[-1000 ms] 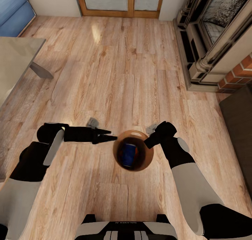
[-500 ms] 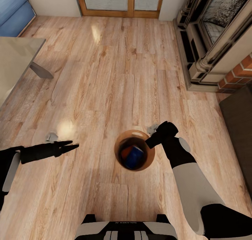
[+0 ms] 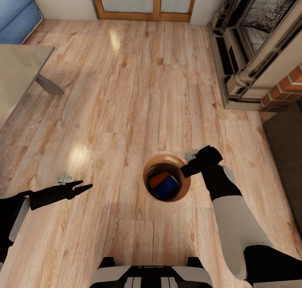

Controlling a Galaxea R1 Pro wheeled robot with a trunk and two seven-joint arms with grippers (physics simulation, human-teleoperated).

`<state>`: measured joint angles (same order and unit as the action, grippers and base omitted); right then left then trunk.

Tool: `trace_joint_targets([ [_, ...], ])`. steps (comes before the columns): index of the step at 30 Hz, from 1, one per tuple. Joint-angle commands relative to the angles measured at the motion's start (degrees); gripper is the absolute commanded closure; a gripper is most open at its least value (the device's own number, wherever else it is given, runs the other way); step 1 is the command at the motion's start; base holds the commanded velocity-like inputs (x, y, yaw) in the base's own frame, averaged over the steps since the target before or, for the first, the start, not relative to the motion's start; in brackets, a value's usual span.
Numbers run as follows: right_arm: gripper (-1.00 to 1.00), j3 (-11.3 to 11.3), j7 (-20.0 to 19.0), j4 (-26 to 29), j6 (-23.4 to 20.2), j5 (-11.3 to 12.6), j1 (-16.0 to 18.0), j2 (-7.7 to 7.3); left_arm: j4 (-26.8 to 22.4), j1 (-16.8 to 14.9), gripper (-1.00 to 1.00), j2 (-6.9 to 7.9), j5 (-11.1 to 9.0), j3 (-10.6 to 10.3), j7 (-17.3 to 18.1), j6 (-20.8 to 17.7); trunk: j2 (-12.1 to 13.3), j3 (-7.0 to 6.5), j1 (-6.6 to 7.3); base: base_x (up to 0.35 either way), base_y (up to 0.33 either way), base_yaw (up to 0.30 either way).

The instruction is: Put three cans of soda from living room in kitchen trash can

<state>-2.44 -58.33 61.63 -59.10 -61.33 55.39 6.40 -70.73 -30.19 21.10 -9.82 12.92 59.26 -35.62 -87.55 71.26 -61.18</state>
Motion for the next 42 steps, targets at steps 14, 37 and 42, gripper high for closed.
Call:
trace_joint_targets([
  [14,1.0,-15.4,-9.8,-0.7,-0.4,0.4,0.1,-14.48,17.5,0.0,-1.0,-4.04,0.1,-0.5,-13.5,14.5,0.0,0.0,0.0,0.0,0.0,0.0],
  [37,1.0,-15.5,-13.2,-21.9,-0.9,-8.8,8.9,-24.67,24.8,2.0,-1.0,-7.57,4.4,-0.6,-23.6,27.7,-9.2,4.13,-5.05,0.0,0.0,0.0],
  [42,1.0,-15.5,-13.3,-22.4,-0.9,-8.8,9.0,-25.26,24.8,2.1,-1.0,-7.64,4.4,-0.6,-23.7,27.9,-11.2,5.03,-6.15,0.0,0.0,0.0],
])
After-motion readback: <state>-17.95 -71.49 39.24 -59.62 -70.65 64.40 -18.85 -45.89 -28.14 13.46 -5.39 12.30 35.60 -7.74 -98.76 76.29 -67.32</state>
